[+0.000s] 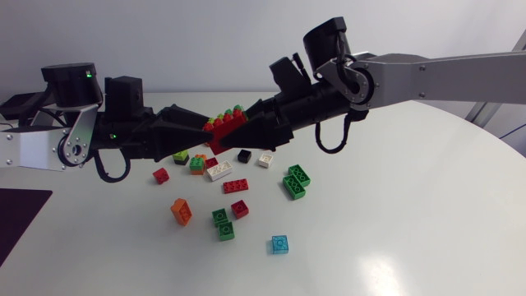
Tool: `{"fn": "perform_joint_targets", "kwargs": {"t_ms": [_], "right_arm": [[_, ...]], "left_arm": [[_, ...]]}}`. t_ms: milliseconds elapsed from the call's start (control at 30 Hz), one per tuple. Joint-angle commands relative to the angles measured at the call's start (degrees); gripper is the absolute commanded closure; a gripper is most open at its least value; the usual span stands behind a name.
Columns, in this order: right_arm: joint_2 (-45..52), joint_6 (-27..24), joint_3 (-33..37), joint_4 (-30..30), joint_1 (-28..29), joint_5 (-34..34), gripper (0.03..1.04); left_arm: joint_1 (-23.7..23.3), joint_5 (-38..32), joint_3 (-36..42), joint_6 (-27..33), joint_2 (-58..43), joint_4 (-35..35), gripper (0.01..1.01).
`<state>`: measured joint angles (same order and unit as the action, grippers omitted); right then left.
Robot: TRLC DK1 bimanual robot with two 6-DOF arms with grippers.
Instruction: Disassemble duplo
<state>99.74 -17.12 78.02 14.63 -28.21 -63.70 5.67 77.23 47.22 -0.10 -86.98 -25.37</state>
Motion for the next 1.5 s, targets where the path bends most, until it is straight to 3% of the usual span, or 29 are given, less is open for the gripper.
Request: {"fn": "perform_joint_targets", "kwargs": {"t_ms": [0,400,800,1033,1467], "right_arm": [[1.3,0.4,0.6,0.5,-1.8,-1.5,0.17],[2.2,0.2,1.2,1.3,-1.9,-1.4,0.18],[3.4,0.2,1.9,1.9,-2.1,-1.4,0.52],[5.1,-0.2,2.8,3.6,-3.2,-1.0,0.53],[9.1,-9.0,5.6,13.6,-8.7,3.6,0.52]], "left_arm": [[-1.1,-0.7,-0.6,-1.0,1.2,-1.4,0.733],[-1.6,-0.7,-0.6,-1.0,1.6,-1.4,0.734],[-2.2,-0.7,-0.7,-1.0,2.3,-1.5,0.734],[-3.4,-0.7,-0.7,-1.0,2.5,-1.8,0.734],[-3.9,-0.7,-0.7,-1.0,2.4,-2.2,0.748]]}}
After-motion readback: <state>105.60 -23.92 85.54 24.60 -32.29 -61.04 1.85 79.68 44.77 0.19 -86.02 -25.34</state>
